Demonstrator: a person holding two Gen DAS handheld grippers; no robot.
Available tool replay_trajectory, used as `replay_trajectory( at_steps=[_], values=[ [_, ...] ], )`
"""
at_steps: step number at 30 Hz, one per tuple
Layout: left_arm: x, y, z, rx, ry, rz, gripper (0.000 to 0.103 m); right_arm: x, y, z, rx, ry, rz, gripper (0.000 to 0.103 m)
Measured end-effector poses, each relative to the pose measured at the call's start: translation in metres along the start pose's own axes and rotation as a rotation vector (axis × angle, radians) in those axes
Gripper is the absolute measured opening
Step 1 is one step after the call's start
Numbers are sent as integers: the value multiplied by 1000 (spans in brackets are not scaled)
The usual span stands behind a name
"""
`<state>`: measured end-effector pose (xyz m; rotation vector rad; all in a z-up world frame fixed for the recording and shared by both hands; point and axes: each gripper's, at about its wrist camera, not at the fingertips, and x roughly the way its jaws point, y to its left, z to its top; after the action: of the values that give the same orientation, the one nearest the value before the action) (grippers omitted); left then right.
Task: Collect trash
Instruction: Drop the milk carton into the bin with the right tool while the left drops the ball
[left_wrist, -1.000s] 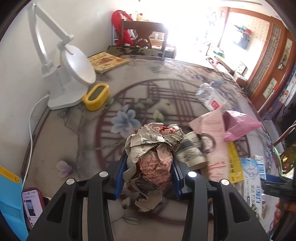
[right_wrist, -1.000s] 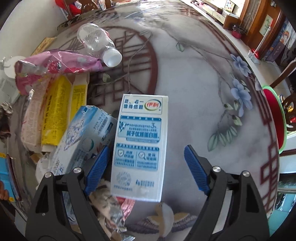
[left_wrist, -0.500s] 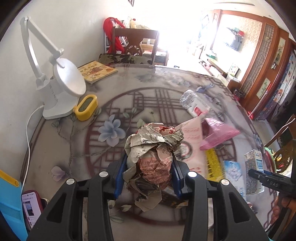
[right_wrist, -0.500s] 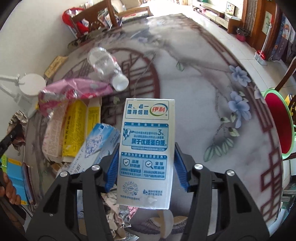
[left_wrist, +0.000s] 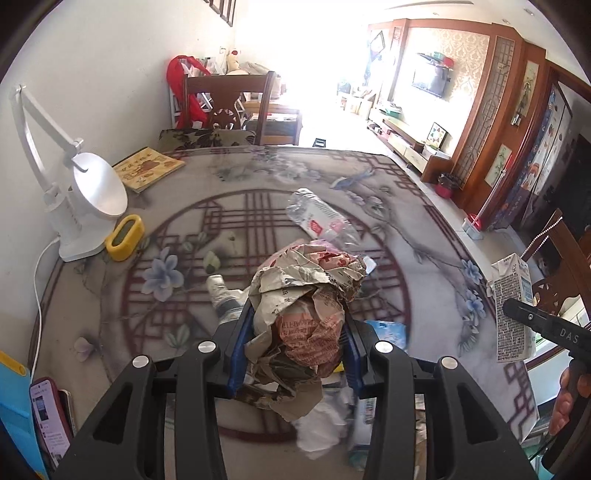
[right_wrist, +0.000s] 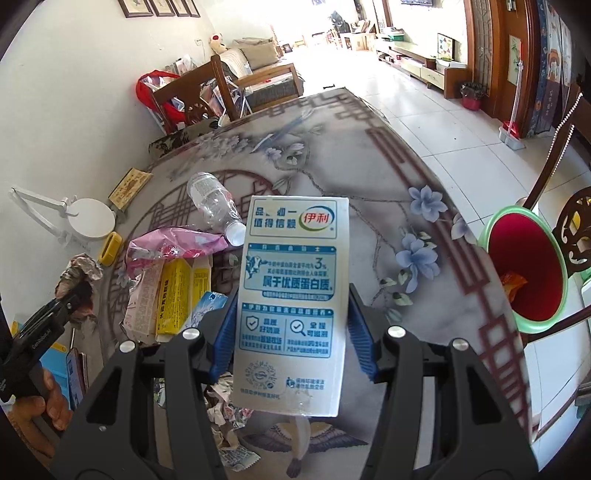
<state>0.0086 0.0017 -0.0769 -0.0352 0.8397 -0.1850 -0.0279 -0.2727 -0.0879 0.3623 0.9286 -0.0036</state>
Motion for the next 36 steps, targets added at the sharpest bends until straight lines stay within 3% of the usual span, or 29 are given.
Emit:
replay_trajectory(
  at_steps=[22, 27, 36],
  values=[
    [11, -169, -7, 38, 37, 25, 39, -38, -117, 36, -89, -29, 62, 53],
    [16, -203, -9, 58, 51, 11, 39, -44, -170, 42, -36, -39, 22, 53],
    [21, -265, -13, 121, 65, -35, 39, -35, -275, 50, 66, -20, -135, 53]
  ],
)
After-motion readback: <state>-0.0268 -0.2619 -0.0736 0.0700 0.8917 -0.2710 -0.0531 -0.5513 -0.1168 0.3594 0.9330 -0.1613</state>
